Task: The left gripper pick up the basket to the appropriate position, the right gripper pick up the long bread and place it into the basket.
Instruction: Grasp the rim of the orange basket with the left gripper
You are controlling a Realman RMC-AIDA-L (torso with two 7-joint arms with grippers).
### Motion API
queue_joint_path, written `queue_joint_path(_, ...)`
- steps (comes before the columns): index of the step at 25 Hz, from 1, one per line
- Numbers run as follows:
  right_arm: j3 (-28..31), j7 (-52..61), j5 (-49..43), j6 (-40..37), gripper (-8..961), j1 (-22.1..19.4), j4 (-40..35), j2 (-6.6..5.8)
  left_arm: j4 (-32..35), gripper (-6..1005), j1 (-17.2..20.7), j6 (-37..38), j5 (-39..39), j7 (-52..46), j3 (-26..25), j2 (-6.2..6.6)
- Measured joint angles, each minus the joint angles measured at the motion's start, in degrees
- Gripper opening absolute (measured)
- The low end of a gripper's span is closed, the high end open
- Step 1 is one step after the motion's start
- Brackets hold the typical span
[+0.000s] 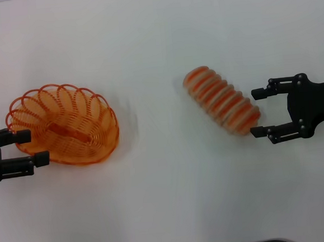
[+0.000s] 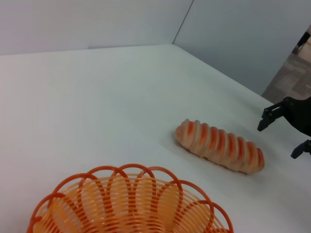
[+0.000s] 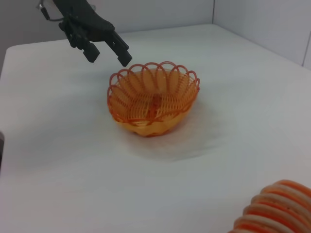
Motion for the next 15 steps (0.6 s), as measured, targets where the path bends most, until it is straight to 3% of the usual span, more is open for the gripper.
queue_joint_path(11, 0.0, -0.1, 0.01, -0.01, 835, 0.08, 0.0, 0.08, -0.05, 855, 0.17, 0.04, -0.05, 0.0, -0.21, -0.1)
queue_joint_path(15, 0.0, -0.18, 0.15, 0.28, 836, 0.09, 0.0, 0.5, 0.0, 855, -0.06, -0.16, -1.03, 0.0, -2.37, -0.17)
